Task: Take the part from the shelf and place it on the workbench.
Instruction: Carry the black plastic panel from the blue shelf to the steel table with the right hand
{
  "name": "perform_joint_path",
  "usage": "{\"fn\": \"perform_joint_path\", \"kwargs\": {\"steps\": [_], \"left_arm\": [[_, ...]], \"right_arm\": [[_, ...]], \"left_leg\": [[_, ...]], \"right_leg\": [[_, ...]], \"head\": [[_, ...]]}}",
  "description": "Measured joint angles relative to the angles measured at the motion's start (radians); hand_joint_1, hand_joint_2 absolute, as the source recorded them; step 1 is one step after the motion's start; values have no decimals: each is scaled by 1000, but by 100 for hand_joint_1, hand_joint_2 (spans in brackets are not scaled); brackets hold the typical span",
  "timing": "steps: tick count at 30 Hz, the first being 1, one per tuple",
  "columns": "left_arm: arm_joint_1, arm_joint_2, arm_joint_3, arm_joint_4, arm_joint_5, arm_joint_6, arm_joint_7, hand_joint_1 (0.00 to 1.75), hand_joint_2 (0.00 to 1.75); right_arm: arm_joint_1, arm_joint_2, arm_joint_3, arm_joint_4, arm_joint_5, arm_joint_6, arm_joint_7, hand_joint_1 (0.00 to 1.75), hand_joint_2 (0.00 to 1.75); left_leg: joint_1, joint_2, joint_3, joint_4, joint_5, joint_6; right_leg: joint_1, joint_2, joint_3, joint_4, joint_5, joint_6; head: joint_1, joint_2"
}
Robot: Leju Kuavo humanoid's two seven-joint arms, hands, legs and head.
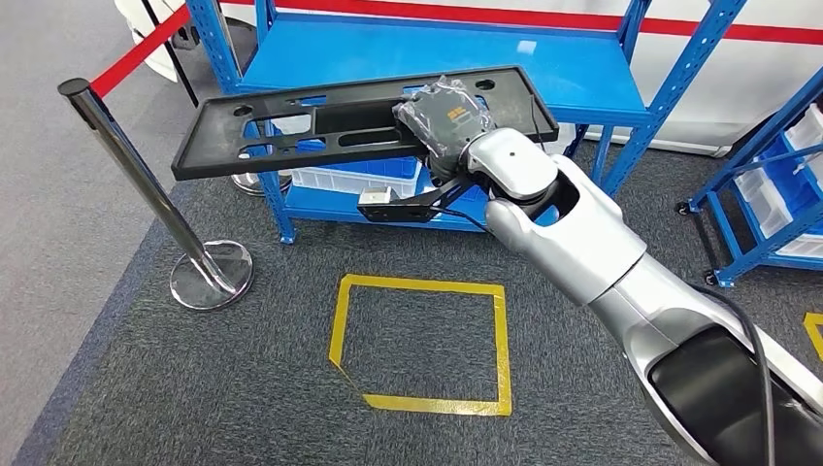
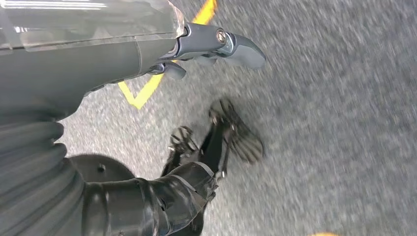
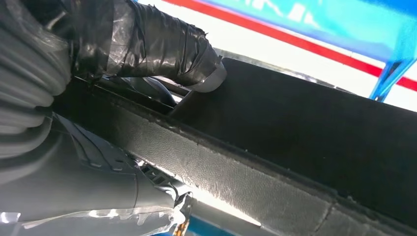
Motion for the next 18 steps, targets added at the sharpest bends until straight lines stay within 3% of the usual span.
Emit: {"fn": "perform_joint_path", "kwargs": {"steps": [1,3,5,7,8,10,12,13,14,15,16,18], "left_arm": [[0,0,0,0,-1,0,0,0,175],[1,-6,0,0,-4,0,1,0,175],[2,-11,0,0,-5,0,2,0,175],[2,-12,0,0,-5,0,3,0,175],[2,-13,0,0,-5,0,3,0,175],[1,-15,0,0,-5,0,4,0,175],[2,-16,0,0,-5,0,4,0,175],[3,-15,0,0,-5,0,4,0,175],[3,-15,0,0,-5,0,4,0,175],[3,-14,0,0,-6,0,5,0,175],[3,-14,0,0,-6,0,5,0,175],[2,-14,0,0,-6,1,7,0,175]], "right_arm": [[-1,1,1,3,0,0,0,175,175],[-6,4,3,6,-1,-1,-1,175,175],[-11,8,3,9,-1,-2,-1,175,175],[-14,10,5,13,-1,-3,-1,175,175],[-15,12,6,15,-1,-4,-1,175,175],[-16,16,8,20,-1,-3,-1,175,175],[-16,19,11,24,-1,-3,-1,175,175],[-15,20,12,27,-1,-4,-2,175,175],[-15,20,14,29,-1,-4,-2,175,175],[-15,21,15,31,-1,-4,-3,175,175],[-15,21,15,34,-2,-4,-3,175,175],[-16,21,17,37,-3,-5,-5,175,175]], "left_leg": [[-3,-1,-13,0,11,0],[-6,0,-32,-1,32,-4],[-3,2,-39,-8,53,-14],[0,2,-40,-22,70,-25],[0,1,-44,-21,62,-31],[2,-1,-67,40,-8,-41],[9,-1,-97,170,-99,-53],[13,-1,-105,225,-118,-60],[17,-1,-101,254,-116,-67],[21,-1,-78,245,-97,-73],[26,0,-38,202,-72,-79],[30,-2,53,77,-61,-87]], "right_leg": [[6,1,46,-44,23,-9],[18,0,149,-180,25,-31],[27,0,195,-262,11,-43],[27,-2,195,-287,32,-49],[24,-4,193,-300,45,-55],[15,-10,180,-317,73,-65],[14,-10,156,-316,92,-68],[12,-10,143,-313,101,-66],[9,-11,129,-309,109,-62],[5,-11,115,-303,115,-57],[1,-12,102,-295,119,-52],[-3,-14,78,-278,125,-42]], "head": [[0,0],[-1,0],[-1,0],[0,0],[0,0],[-1,0],[-2,0],[-2,0],[-2,0],[-2,0],[-2,0],[-1,0]]}}
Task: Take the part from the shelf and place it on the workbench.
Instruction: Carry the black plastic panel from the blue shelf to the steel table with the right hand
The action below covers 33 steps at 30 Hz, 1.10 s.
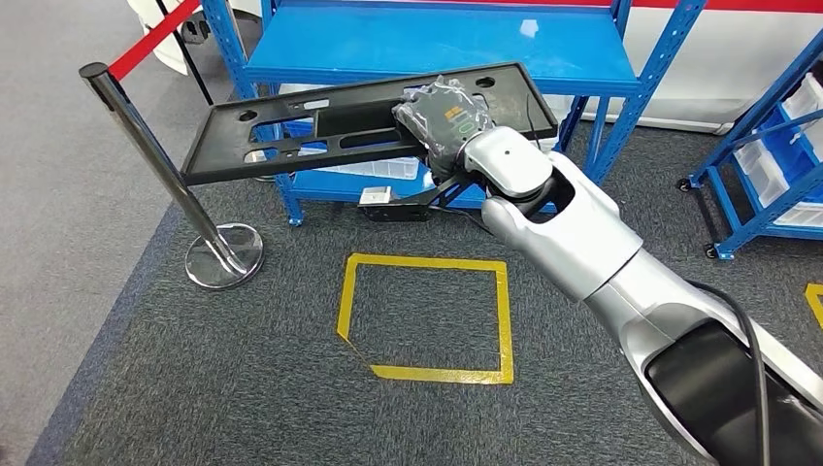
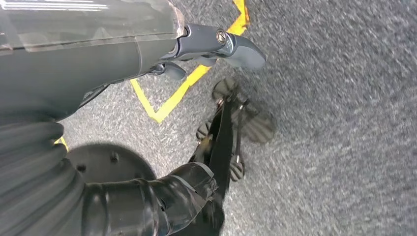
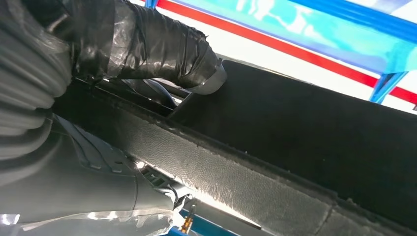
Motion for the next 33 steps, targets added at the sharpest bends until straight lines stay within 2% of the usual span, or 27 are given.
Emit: {"fn": "perform_joint_path", "kwargs": {"steps": [1,2,4,5,6,7,9,10,11,12,13,14,16,18,20,21,22,24,25,26,27,28,29,30,31,32,33], "left_arm": [[0,0,0,0,0,1,1,0,175],[0,0,0,0,0,2,1,0,175],[1,0,0,0,0,4,2,0,175],[0,0,0,0,-1,4,3,0,175],[0,0,0,0,-1,5,3,0,175],[-1,0,0,0,-1,6,4,0,175],[-1,0,0,0,-2,7,4,0,175],[-1,0,0,0,-2,8,4,0,175],[-1,0,0,0,-3,8,4,0,175],[-1,0,0,0,-3,9,4,0,175],[-1,0,0,0,-3,9,5,0,175],[-1,0,0,0,-3,9,5,0,175],[-1,-3,0,0,-3,9,5,0,175],[-1,-6,1,0,-3,9,5,0,175],[1,-6,1,0,-3,10,5,0,175],[0,-6,1,0,-3,10,6,0,175],[0,-6,1,0,-3,10,6,0,175],[-1,-5,1,0,-3,9,6,0,175],[-1,-5,1,0,-3,9,6,0,175],[-1,-5,1,0,-3,9,6,0,175],[-2,-4,1,0,-3,9,6,0,175],[-2,-4,1,0,-3,9,6,0,175],[-2,-4,1,0,-3,9,6,0,175],[-4,-3,1,0,-3,9,6,0,175],[-5,-3,1,0,-3,9,6,0,175],[-6,-3,1,0,-2,9,6,0,175],[-7,-3,1,-1,-2,9,6,0,175]], "right_arm": [[0,0,0,1,0,0,0,175,175],[0,1,1,3,0,-1,-1,175,175],[2,0,3,8,-1,-2,-1,175,175],[4,-2,4,11,-1,-2,-2,175,175],[5,-3,4,14,-2,-3,-2,175,175],[6,-5,5,17,-2,-3,-2,175,175],[8,-6,5,21,-3,-4,-3,175,175],[11,-7,5,23,-3,-4,-3,175,175],[13,-7,5,25,-3,-4,-3,175,175],[16,-7,6,27,-3,-4,-3,175,175],[17,-7,6,28,-3,-5,-3,175,175],[17,-7,6,29,-3,-5,-3,175,175],[14,-6,6,28,-3,-6,-3,175,175],[10,-5,6,29,-3,-7,-3,175,175],[6,-3,7,31,-3,-8,-3,175,175],[4,-1,8,33,-3,-8,-3,175,175],[3,2,9,35,-3,-8,-3,175,175],[2,8,11,39,-3,-8,-4,175,175],[2,10,12,41,-3,-8,-4,175,175],[2,11,12,44,-3,-8,-4,175,175],[2,12,13,46,-3,-8,-4,175,175],[2,12,13,48,-3,-8,-4,175,175],[1,12,13,49,-3,-8,-4,175,175],[0,13,13,49,-3,-9,-4,175,175],[-1,13,13,50,-3,-9,-4,175,175],[-3,14,13,50,-3,-9,-4,175,175],[-4,14,13,50,-3,-10,-4,175,175]], "left_leg": [[-1,-2,27,-45,-7,2],[-5,-4,39,-69,-18,6],[-7,-5,36,-78,-12,22],[-7,-3,31,-81,-5,33],[-7,0,24,-83,4,46],[-6,3,15,-86,15,59],[-11,6,-8,-85,33,71],[-14,7,-20,-84,42,72],[-16,7,-33,-83,52,72],[-17,6,-46,-81,61,72],[-18,6,-58,-79,70,71],[-19,5,-69,-78,79,70],[-20,5,-84,-78,97,62],[-16,6,-88,-87,118,49],[-15,6,-93,-96,128,36],[-15,5,-100,-86,108,31],[-15,4,-110,-59,67,26],[-12,4,-133,52,-44,18],[-12,4,-141,118,-79,14],[-12,4,-142,171,-86,11],[-12,4,-132,199,-70,9],[-12,4,-107,195,-41,9],[-12,4,-65,159,-17,10],[-13,4,-7,94,-20,12],[-15,3,46,22,-39,17],[-18,1,83,-37,-59,24],[-22,0,102,-76,-74,31]], "right_leg": [[1,0,-8,7,4,6],[2,0,-14,10,10,14],[1,0,-20,9,21,28],[-1,2,-24,14,14,34],[-3,4,-33,34,-11,38],[-5,6,-46,74,-52,41],[-6,10,-78,200,-149,45],[-6,11,-88,257,-175,46],[-6,12,-85,289,-179,45],[-5,12,-65,287,-163,43],[-4,13,-28,250,-137,38],[-1,13,20,189,-117,31],[7,14,105,61,-115,17],[17,14,128,8,-122,10],[16,10,114,-3,-97,2],[13,7,106,-10,-82,-5],[10,4,94,-15,-67,-13],[10,3,66,-16,-40,-23],[11,3,48,-13,-27,-24],[12,3,29,-10,-14,-23],[13,3,8,-5,-1,-21],[13,3,-13,0,11,-19],[12,2,-32,5,23,-16],[13,3,-48,10,34,-12],[14,2,-59,14,45,-7],[14,2,-66,15,56,-2],[14,1,-69,11,69,4]], "head": [[0,0],[0,0],[1,0],[1,0],[1,0],[1,0],[2,0],[2,0],[2,0],[2,0],[2,0],[2,0],[1,0],[1,0],[1,0],[1,0],[1,0],[0,0],[0,0],[0,0],[0,0],[0,0],[0,0],[0,0],[0,0],[0,0],[0,0]]}}
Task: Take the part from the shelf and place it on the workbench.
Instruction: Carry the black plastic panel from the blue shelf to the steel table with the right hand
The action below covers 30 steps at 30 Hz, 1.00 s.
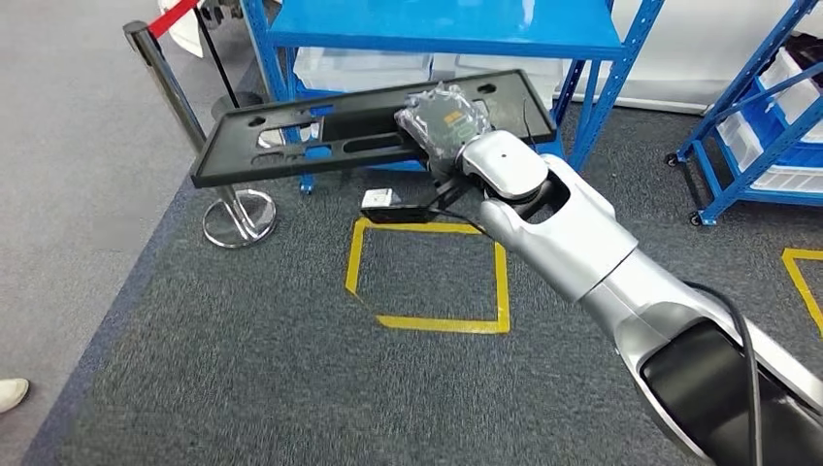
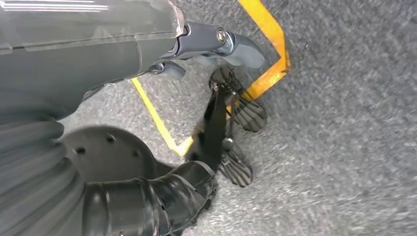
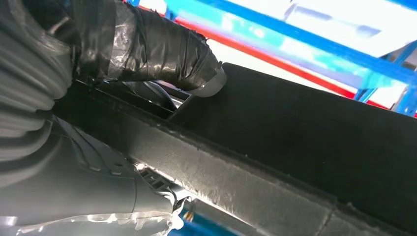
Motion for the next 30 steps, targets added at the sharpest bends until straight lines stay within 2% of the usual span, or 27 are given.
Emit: {"fn": "perform_joint_path", "kwargs": {"steps": [2,3,4,5,6,7,8,9,10,11,12,13,14,15,16,18,19,20,21,23,24,25,26,27,28,29,30], "left_arm": [[1,0,0,0,0,0,0,0,175],[1,0,0,0,0,0,0,0,175],[0,0,0,0,0,0,1,0,175],[0,0,0,0,0,0,2,0,175],[0,0,0,0,0,1,2,0,175],[0,0,0,0,-1,2,3,0,175],[1,0,0,0,0,3,3,0,175],[1,0,0,0,0,4,4,0,175],[1,0,1,0,1,5,5,0,175],[1,0,1,0,2,5,6,0,175],[1,-1,1,0,2,6,7,0,175],[1,-3,1,0,2,6,8,0,175],[1,-4,2,0,2,7,9,0,175],[1,-4,3,0,2,7,10,0,175],[1,-5,4,0,2,7,11,0,175],[1,-4,6,0,3,6,11,0,175],[0,-4,7,0,3,6,11,0,175],[0,-4,7,0,3,5,10,0,175],[1,-4,7,0,3,4,10,0,175],[3,-5,8,0,4,1,8,0,175],[3,-5,8,0,4,0,8,0,175],[3,-5,8,0,5,-1,6,0,175],[2,-4,8,0,6,-2,5,0,175],[1,-4,8,0,6,-3,3,0,175],[0,-3,9,-1,7,-4,2,0,175],[-1,-3,9,-1,7,-4,1,0,175],[-3,-3,9,-2,7,-4,0,0,175]], "right_arm": [[1,-1,0,3,0,-1,0,175,175],[2,-2,0,6,0,-1,0,175,175],[3,-3,0,9,0,-1,-1,175,175],[4,-4,0,13,0,-1,-1,175,175],[4,-4,0,15,0,-2,-1,175,175],[4,-4,1,18,0,-2,-1,175,175],[4,-4,1,22,0,-2,0,175,175],[4,-4,1,26,0,-3,0,175,175],[5,-2,2,29,0,-3,1,175,175],[4,0,2,33,0,-3,1,175,175],[3,3,3,35,0,-4,2,175,175],[1,7,3,37,1,-4,4,175,175],[-1,12,3,39,1,-6,5,175,175],[-4,16,3,41,2,-9,6,175,175],[-7,19,3,43,3,-11,6,175,175],[-10,22,3,47,3,-14,6,175,175],[-10,24,3,50,3,-15,6,175,175],[-10,27,4,53,4,-15,6,175,175],[-11,29,4,55,4,-15,6,175,175],[-14,35,4,59,5,-15,6,175,175],[-16,38,4,60,5,-15,6,175,175],[-17,39,4,61,5,-15,6,175,175],[-18,41,4,63,6,-15,6,175,175],[-18,42,5,64,6,-15,5,175,175],[-19,44,5,66,7,-15,5,175,175],[-21,45,5,66,7,-15,5,175,175],[-24,47,6,66,8,-15,5,175,175]], "left_leg": [[-1,1,-11,-18,17,16],[0,3,-19,-21,31,25],[3,6,-30,-25,47,34],[5,9,-44,-26,63,40],[5,9,-61,-26,78,44],[4,10,-80,-25,93,46],[4,10,-101,-22,108,45],[4,10,-122,-19,122,44],[5,10,-143,-15,135,41],[5,9,-163,-10,146,39],[5,9,-179,-5,157,35],[4,9,-191,-1,167,29],[4,10,-197,-1,178,23],[3,10,-201,-3,188,16],[3,11,-201,-7,199,10],[5,12,-203,-15,214,0],[6,11,-209,-10,203,-4],[7,10,-219,9,173,-8],[8,9,-233,45,126,-11],[9,8,-262,171,13,-17],[9,8,-269,236,-16,-19],[9,8,-267,285,-16,-21],[9,8,-253,307,8,-22],[9,8,-219,291,41,-20],[9,7,-167,242,58,-16],[6,7,-101,165,51,-10],[4,6,-42,86,27,-4]], "right_leg": [[-3,1,-3,-12,21,12],[-4,4,-9,-6,5,16],[-4,7,-18,16,-32,20],[-7,10,-29,58,-89,22],[-8,12,-40,116,-151,25],[-9,12,-47,181,-195,28],[-11,12,-47,238,-212,31],[-12,12,-37,273,-204,33],[-13,12,-14,279,-177,33],[-13,12,25,251,-151,32],[-12,12,78,194,-149,28],[-10,12,135,118,-167,24],[-7,12,178,57,-190,21],[-3,13,202,13,-211,18],[1,13,209,-6,-215,16],[1,12,198,-7,-200,10],[-1,9,189,-8,-189,3],[-4,6,178,-11,-177,-4],[-6,3,164,-13,-162,-12],[-3,2,131,-12,-133,-22],[0,3,113,-12,-118,-23],[2,3,92,-11,-102,-23],[4,3,72,-9,-87,-22],[6,3,53,-8,-73,-20],[7,2,37,-5,-60,-18],[9,2,24,-3,-48,-15],[10,2,14,-1,-36,-11]], "head": [[0,0],[0,0],[1,0],[2,0],[2,0],[2,0],[2,0],[2,0],[2,0],[2,0],[2,0],[2,0],[2,0],[2,0],[2,0],[2,0],[2,0],[1,0],[1,0],[1,0],[1,0],[1,0],[1,0],[1,0],[1,0],[1,0],[1,0]]}}
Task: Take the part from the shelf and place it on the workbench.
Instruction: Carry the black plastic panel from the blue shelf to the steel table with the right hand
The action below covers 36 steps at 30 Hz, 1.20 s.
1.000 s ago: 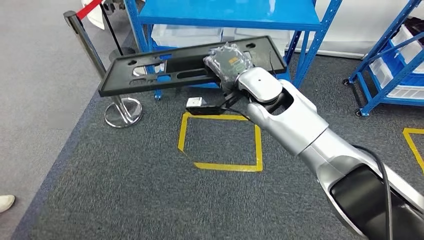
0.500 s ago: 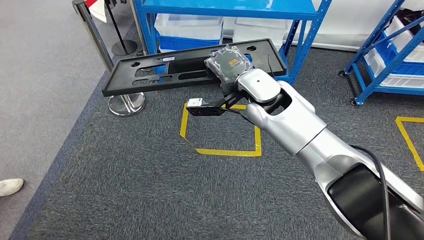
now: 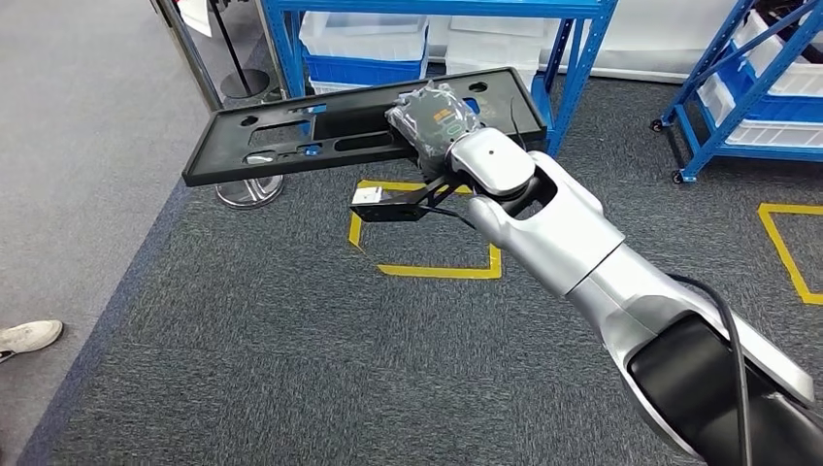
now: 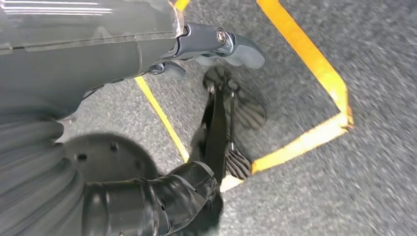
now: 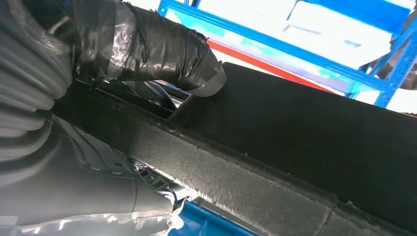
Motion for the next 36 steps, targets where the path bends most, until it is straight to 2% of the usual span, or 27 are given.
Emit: {"fn": "perform_joint_path", "kwargs": {"steps": [1,2,4,5,6,8,9,10,11,12,13,14,15,16,17,19,20,21,24,25,26,27,28,30,31,32,36], "left_arm": [[-1,0,0,0,0,0,-1,0,175],[-1,0,0,-1,0,-1,-1,0,175],[0,-1,1,-1,0,-1,-1,0,175],[-1,-1,1,-1,0,-1,-2,0,175],[0,-1,2,-1,0,-1,-2,0,175],[0,-2,5,-1,0,0,-4,0,175],[0,-1,6,-1,1,0,-5,0,175],[1,-1,7,-1,2,0,-8,0,175],[2,-1,7,-1,4,-3,-15,0,175],[2,-1,7,-1,8,-6,-21,0,175],[2,-1,8,-1,12,-11,-27,0,175],[2,-1,10,-1,17,-14,-32,0,175],[2,-1,11,-1,21,-17,-33,0,175],[2,-1,13,-1,25,-18,-33,0,175],[2,-1,15,-1,27,-19,-34,0,175],[1,0,19,-1,30,-19,-33,0,175],[0,1,20,-1,31,-19,-32,0,175],[1,2,22,-1,32,-19,-31,0,175],[3,2,24,-1,33,-20,-28,0,175],[3,2,24,-1,33,-20,-27,0,175],[3,2,24,-1,34,-20,-27,0,175],[3,3,24,-1,34,-21,-26,0,175],[3,3,24,-1,34,-21,-25,0,175],[4,6,24,-1,34,-22,-23,0,175],[4,7,25,-1,34,-22,-22,0,175],[4,8,25,-1,34,-21,-21,0,175],[4,7,26,-1,34,-18,-18,0,175]], "right_arm": [[-4,1,0,0,0,0,0,175,175],[-7,2,0,1,1,0,0,175,175],[-8,1,0,4,1,0,-1,175,175],[-8,0,1,7,1,0,-1,175,175],[-7,-1,1,9,1,0,-2,175,175],[-8,-2,2,12,2,0,-2,175,175],[-8,-2,2,12,3,0,-2,175,175],[-8,-2,2,13,5,1,-2,175,175],[-8,-2,3,13,6,3,-1,175,175],[-8,-2,4,13,8,5,0,175,175],[-9,-2,5,11,9,7,2,175,175],[-10,-2,6,9,11,9,3,175,175],[-13,-1,6,6,11,10,3,175,175],[-16,1,6,3,11,10,3,175,175],[-20,3,7,0,12,11,3,175,175],[-27,7,8,-1,12,13,3,175,175],[-29,8,9,-1,12,15,3,175,175],[-32,11,9,-1,12,16,3,175,175],[-36,19,11,-1,12,17,3,175,175],[-37,21,11,-1,12,18,3,175,175],[-36,22,11,-1,12,19,3,175,175],[-37,22,11,-1,12,20,3,175,175],[-37,23,12,-1,12,21,3,175,175],[-40,23,12,-1,12,20,3,175,175],[-41,24,12,0,12,20,3,175,175],[-41,24,12,0,12,19,4,175,175],[-45,24,12,2,12,18,4,175,175]], "left_leg": [[-4,-1,39,-61,-23,6],[-8,-1,56,-99,-35,13],[-7,0,43,-114,-16,27],[-5,2,35,-117,-2,36],[-2,5,23,-120,14,44],[-1,8,-9,-119,43,55],[-1,8,-28,-118,57,55],[-1,8,-48,-116,70,54],[0,8,-68,-114,82,52],[0,8,-87,-111,93,49],[1,7,-104,-106,103,44],[1,7,-118,-100,111,39],[0,7,-129,-93,118,33],[-1,7,-135,-88,124,25],[-2,8,-138,-86,131,18],[1,9,-143,-86,143,4],[3,7,-149,-77,133,-1],[5,6,-162,-49,109,-5],[7,3,-229,134,-7,-12],[7,3,-242,185,-25,-12],[6,3,-238,200,-25,-11],[5,2,-213,176,-9,-7],[2,1,-168,115,15,1],[-6,-1,-78,-21,42,20],[-11,-2,-51,-64,46,27],[-14,-2,-42,-84,45,31],[-16,0,-44,-102,57,23]], "right_leg": [[0,-1,-5,-1,12,4],[-1,-2,-9,-6,25,10],[-3,-1,-15,-15,40,21],[-4,2,-23,-5,18,27],[-6,6,-33,24,-25,32],[-12,10,-58,139,-141,40],[-15,10,-68,205,-176,43],[-18,10,-70,257,-184,46],[-21,10,-61,284,-165,48],[-23,10,-36,280,-132,49],[-25,10,6,244,-106,49],[-25,10,64,183,-103,48],[-23,10,121,111,-124,45],[-21,10,163,52,-150,41],[-18,11,188,14,-171,36],[-16,11,186,-3,-167,21],[-17,9,181,-4,-159,11],[-19,8,175,-6,-150,1],[-13,6,147,-6,-127,-14],[-9,7,137,-4,-120,-15],[-6,7,129,-3,-114,-15],[-2,7,122,-1,-110,-15],[0,7,117,0,-106,-15],[3,7,111,2,-101,-11],[3,6,109,2,-98,-7],[2,5,108,0,-94,-3],[5,2,102,-3,-86,-5]], "head": [[0,0],[0,0],[0,0],[0,0],[0,0],[2,0],[2,0],[2,0],[2,0],[1,0],[2,0],[2,0],[1,0],[1,0],[1,0],[1,0],[1,0],[1,0],[1,0],[1,0],[1,0],[1,0],[1,0],[1,0],[1,0],[1,0],[1,0]]}}
